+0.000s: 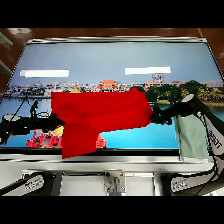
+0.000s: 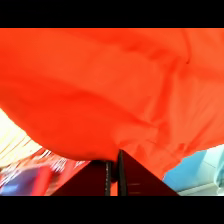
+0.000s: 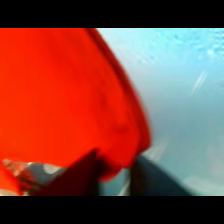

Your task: Fold the shirts.

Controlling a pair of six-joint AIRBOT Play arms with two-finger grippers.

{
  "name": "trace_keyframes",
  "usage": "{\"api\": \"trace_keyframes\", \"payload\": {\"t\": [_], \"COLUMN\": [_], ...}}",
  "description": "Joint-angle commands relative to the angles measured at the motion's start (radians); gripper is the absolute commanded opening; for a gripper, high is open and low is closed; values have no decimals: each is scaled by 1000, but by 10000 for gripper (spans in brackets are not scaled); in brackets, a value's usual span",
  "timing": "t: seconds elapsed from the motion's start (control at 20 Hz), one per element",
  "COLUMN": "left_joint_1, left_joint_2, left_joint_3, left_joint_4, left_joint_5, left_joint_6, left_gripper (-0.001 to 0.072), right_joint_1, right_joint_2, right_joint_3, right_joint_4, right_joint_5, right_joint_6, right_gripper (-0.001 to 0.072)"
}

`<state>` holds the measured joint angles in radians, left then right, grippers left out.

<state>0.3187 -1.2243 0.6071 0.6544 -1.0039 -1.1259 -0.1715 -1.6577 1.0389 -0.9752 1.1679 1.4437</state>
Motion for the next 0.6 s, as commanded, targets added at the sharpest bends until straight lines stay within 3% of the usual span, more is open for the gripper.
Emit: {"api": "trace_keyframes", "payload": {"t": [0.0, 0.15, 0.3, 0.45, 0.55], "left_joint_1": [1, 1, 1, 1, 1], "left_joint_2": [8, 88, 268, 423, 478], "left_joint_3": [60, 233, 548, 945, 1152], "left_joint_4": [5, 69, 138, 203, 245], "left_joint_5": [-25, -97, -150, -107, -87], "left_joint_6": [27, 26, 26, 25, -8], "left_gripper": [42, 41, 42, 43, 43], "right_joint_1": [33, 29, 29, 29, 29], "right_joint_2": [14, 148, 361, 585, 718], "right_joint_3": [20, 117, 311, 538, 647], "right_joint_4": [42, 90, 144, 83, -5], "right_joint_5": [-16, -12, -11, -108, -169], "right_joint_6": [-12, -129, -299, -293, -226], "right_gripper": [69, 67, 68, 67, 67]}}
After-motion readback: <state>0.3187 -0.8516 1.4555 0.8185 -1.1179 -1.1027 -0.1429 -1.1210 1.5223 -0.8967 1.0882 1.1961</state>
